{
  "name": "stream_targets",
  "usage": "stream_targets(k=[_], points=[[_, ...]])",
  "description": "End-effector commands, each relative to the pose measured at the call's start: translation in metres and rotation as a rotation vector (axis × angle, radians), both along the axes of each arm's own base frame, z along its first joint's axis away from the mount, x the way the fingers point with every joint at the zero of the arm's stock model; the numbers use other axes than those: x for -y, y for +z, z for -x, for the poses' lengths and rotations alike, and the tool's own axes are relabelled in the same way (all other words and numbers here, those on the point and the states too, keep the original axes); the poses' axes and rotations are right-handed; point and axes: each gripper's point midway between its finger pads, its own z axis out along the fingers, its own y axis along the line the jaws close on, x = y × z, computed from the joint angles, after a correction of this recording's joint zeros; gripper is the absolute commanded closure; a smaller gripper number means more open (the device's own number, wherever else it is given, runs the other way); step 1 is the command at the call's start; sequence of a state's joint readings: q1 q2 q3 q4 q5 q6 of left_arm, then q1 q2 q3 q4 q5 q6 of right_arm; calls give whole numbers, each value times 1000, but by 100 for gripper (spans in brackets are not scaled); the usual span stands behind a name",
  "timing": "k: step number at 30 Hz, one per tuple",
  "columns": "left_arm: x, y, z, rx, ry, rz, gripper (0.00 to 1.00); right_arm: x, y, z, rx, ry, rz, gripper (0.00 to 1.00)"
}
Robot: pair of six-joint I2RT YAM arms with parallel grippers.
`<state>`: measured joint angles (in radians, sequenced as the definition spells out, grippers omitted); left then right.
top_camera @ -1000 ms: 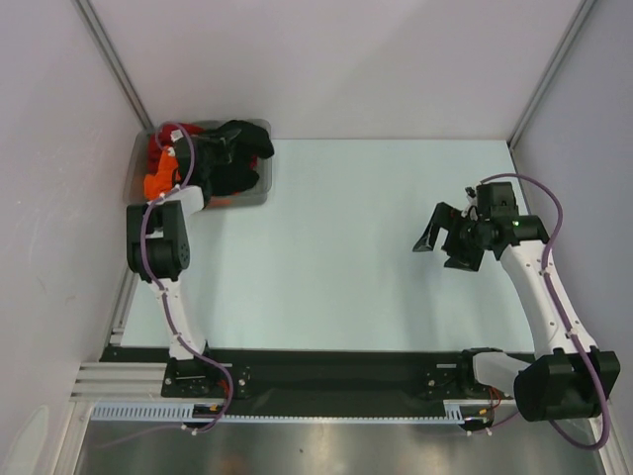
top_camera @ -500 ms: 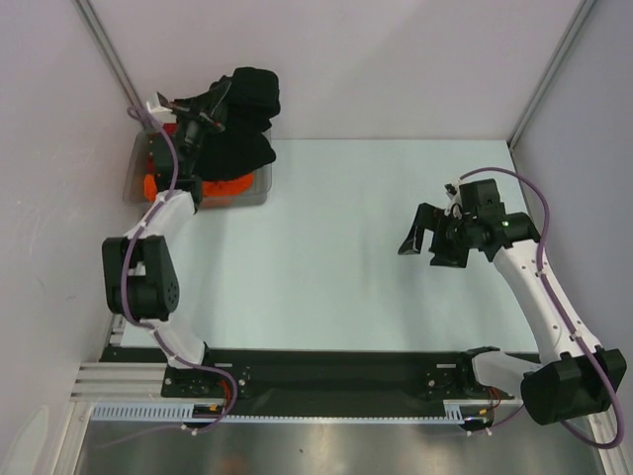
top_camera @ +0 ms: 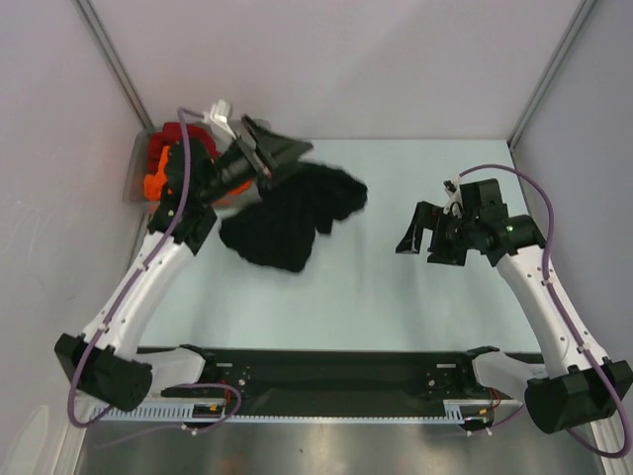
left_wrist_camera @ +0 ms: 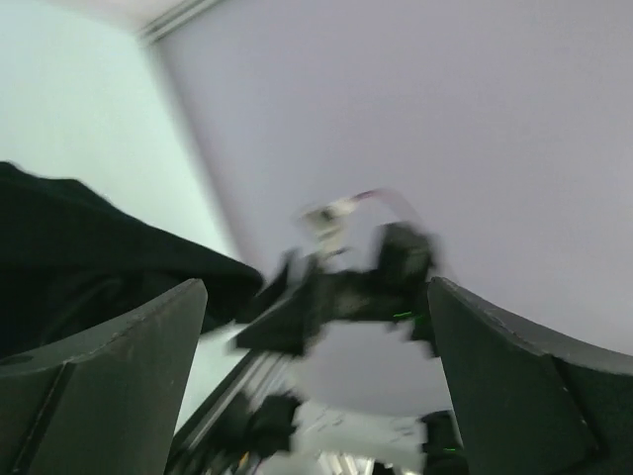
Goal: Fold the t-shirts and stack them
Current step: Move the tshirt to the center of the board, then flatten the tshirt out
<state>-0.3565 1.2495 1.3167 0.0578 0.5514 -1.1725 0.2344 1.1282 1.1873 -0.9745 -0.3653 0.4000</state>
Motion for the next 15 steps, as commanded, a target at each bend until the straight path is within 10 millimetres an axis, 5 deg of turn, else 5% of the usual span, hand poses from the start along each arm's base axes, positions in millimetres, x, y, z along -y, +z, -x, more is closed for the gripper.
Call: stream_targets(k=[1,2,5,6,9,15], points=[[-15,-152,26,-291,50,-365,1,-1,-3,18,-22,0,-21,4],[-20,-193,48,-359,32,-470,2,-1,-11,24,-42,3,-25,4],[-39,-231,78,-393,81,-573,10,-7,-22,27,-71,8,-53,4],[-43,-265,94,-464,55,-605,13,-10,-30,29,-95,8,-62,4],[-53,-308,123,-555,29,-632,22,-28,-38,23,-104,42,-96,6],[-91,-362,145,-762,141,-769,11,-51,-77,-8,-169,70,-53,19]])
